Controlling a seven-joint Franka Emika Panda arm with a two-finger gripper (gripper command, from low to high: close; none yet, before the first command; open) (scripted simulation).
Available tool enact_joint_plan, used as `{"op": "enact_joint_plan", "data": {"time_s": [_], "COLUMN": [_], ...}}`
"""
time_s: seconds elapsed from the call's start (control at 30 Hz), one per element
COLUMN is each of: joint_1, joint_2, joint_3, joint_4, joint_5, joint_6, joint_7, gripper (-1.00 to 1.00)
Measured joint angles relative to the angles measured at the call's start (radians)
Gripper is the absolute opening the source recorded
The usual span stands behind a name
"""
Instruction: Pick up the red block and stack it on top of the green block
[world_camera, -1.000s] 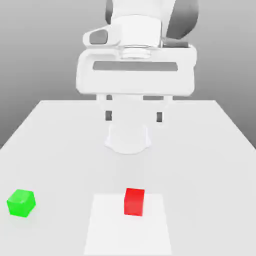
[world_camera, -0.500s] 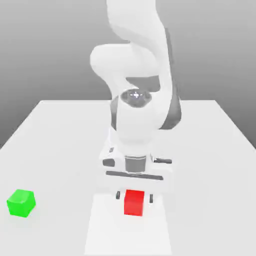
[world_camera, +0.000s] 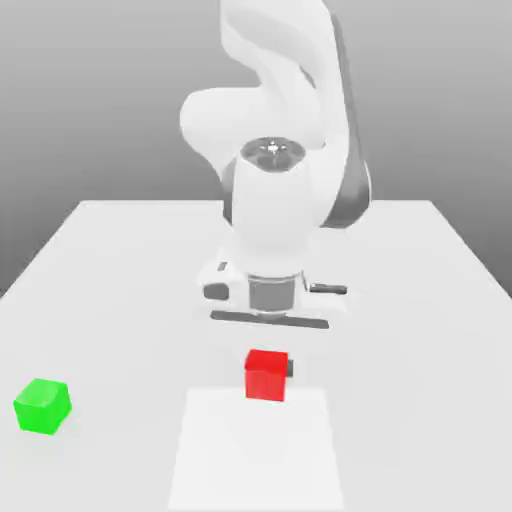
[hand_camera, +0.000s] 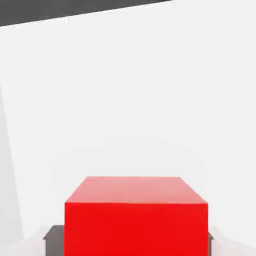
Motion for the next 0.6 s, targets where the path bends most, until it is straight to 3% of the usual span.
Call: {"op": "enact_joint_plan", "data": {"time_s": [0.3, 0.47, 0.5, 0.6], "joint_1": [-0.354, -0.394, -0.401, -0.401], "joint_2": [0.075, 0.221, 0.253, 0.253], "joint_3": [-0.184, -0.173, -0.163, -0.163], "joint_4": [0.216, 0.255, 0.257, 0.257], "joint_5": [0.012, 0.073, 0.087, 0.087], "joint_6": [-0.142, -0.039, -0.01, -0.01], "joint_7": [-0.097, -0.154, -0.165, -0.165], "gripper": [-1.0, -1.0, 1.0, 1.0]}}
